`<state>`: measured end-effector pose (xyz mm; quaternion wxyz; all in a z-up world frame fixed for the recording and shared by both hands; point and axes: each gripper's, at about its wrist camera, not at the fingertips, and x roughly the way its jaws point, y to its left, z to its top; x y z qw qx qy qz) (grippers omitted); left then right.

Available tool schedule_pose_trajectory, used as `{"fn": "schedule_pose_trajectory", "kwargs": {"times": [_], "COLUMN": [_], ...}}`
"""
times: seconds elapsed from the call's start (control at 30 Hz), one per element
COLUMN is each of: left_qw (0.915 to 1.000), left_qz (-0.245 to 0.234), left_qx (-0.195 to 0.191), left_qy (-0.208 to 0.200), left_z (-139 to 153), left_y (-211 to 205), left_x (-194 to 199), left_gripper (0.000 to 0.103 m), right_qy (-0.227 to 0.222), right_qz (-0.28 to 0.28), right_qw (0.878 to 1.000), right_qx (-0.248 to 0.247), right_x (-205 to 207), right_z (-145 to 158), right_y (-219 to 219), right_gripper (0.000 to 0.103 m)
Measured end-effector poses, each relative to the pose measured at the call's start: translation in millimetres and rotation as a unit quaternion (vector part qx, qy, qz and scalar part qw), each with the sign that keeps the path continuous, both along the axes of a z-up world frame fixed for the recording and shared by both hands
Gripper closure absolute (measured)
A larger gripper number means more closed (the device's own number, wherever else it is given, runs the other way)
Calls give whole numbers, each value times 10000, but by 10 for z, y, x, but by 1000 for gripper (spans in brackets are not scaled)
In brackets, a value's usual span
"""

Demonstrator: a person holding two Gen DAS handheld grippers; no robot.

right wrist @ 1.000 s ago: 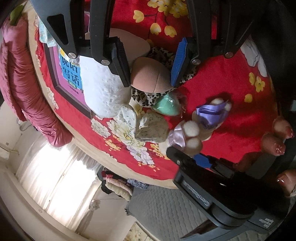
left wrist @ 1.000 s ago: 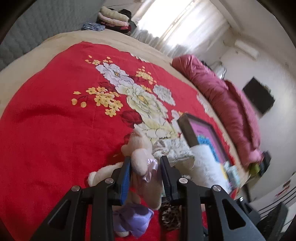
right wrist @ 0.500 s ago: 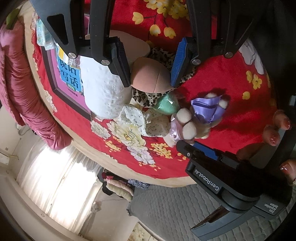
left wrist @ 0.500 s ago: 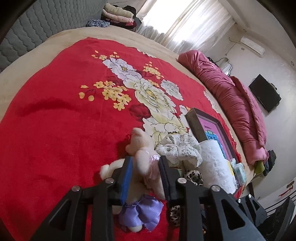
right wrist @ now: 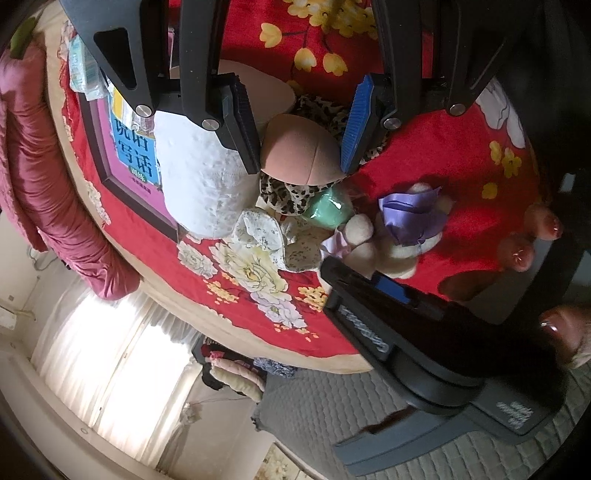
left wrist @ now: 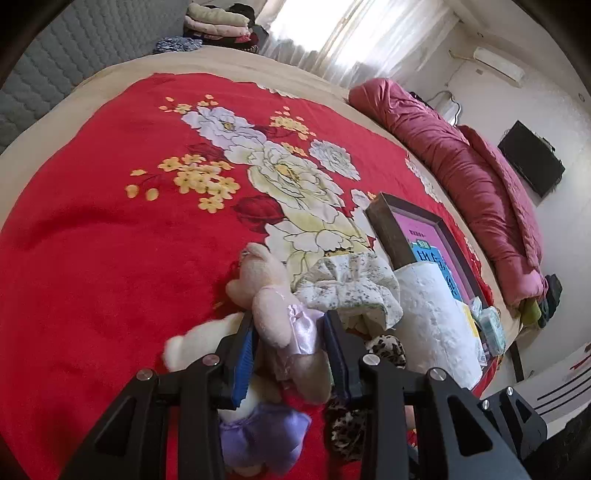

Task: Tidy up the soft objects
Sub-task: 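Grasp the cream plush teddy bear with left tool while right tool holds the sponge, then lift and carry the teddy bear with left tool while right tool carries the sponge toward the tray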

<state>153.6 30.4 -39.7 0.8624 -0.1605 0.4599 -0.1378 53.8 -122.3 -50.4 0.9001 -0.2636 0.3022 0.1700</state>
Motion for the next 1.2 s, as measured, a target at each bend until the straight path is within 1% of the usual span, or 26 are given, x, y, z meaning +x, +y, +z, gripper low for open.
{"fn": "schedule_pose_trajectory", "kwargs": {"times": [0.1,0.13,0.17,0.23,0.3,0.4,0.57,0.6,0.73,0.93,1.2], "left_qw": [9999,9997,9997,9997,9999,9996,9980,9979,9975,9964,9953], "left_qz": [-48,-55,-67,-29,33,118,201,188,269,327,199], "left_qx": [125,210,228,224,112,-130,-280,-300,-162,-107,-22], "left_qy": [72,95,87,57,7,-214,-533,-545,-635,-778,-949], "left_z": [-31,-46,-54,-61,-54,31,226,253,326,474,641], "left_y": [-71,-94,-102,-82,-33,59,147,157,176,183,7], "left_x": [42,50,51,35,17,-58,-194,-216,-311,-480,-659], "left_gripper": [67,69,73,76,77,77,77,77,77,77,77], "right_qy": [2,-3,-14,-30,-55,-111,-199,-206,-283,-384,-580], "right_qz": [-13,-16,-21,-22,-24,-28,-29,-27,-34,-122,-300], "right_qw": [10000,10000,10000,9999,9999,9998,9996,9996,9994,9987,9968], "right_qx": [68,84,93,124,146,163,200,208,218,304,466], "right_x": [1,-1,-6,-13,-21,-40,-90,-101,-145,-209,-272], "right_z": [9,14,18,33,54,85,144,152,196,281,465], "right_y": [-10,-16,-16,-25,-30,-36,-43,-44,-50,-129,-315], "right_gripper": [57,57,58,58,58,58,58,58,58,58,58]}}
